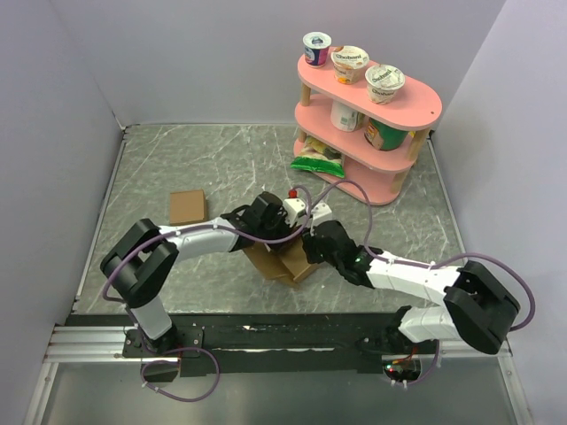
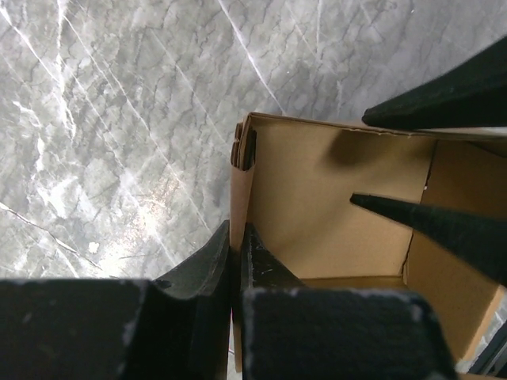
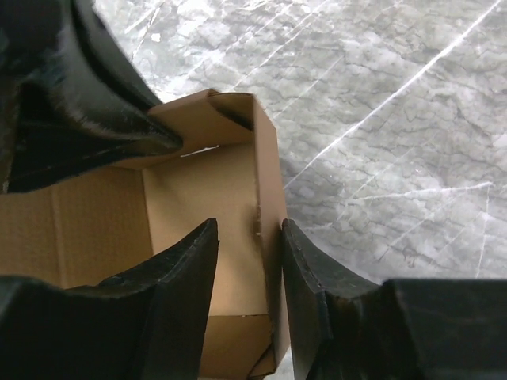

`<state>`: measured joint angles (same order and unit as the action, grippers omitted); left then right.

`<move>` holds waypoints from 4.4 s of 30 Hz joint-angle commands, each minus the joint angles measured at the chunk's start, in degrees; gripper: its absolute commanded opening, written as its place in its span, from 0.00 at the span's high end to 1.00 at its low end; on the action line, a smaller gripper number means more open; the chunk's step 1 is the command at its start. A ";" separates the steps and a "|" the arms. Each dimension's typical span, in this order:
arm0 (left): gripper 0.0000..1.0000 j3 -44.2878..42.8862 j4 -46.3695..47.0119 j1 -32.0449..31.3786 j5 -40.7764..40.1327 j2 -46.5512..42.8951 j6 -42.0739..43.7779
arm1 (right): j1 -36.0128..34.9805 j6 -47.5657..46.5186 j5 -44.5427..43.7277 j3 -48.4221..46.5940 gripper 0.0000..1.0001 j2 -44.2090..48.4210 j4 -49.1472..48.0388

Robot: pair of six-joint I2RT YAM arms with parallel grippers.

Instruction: Fold the paper box

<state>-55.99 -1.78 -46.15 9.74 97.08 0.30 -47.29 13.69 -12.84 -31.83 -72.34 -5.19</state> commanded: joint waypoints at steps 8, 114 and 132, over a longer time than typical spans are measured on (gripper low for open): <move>0.92 -5.09 -6.92 -0.61 6.79 5.49 1.46 | -7.90 -5.95 0.89 3.27 0.56 -3.69 -17.04; 0.28 -10.89 -4.11 3.35 16.62 4.09 -5.92 | -11.25 15.38 -25.39 -0.33 0.88 -7.65 -1.68; 0.04 -15.82 1.34 13.19 6.09 -5.84 -18.64 | -6.15 38.76 -28.73 -4.81 0.86 -6.32 20.82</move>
<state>-68.14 -4.89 -35.79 22.06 95.74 -11.49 -54.43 45.01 -38.68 -33.67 -78.89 8.40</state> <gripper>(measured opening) 0.962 0.132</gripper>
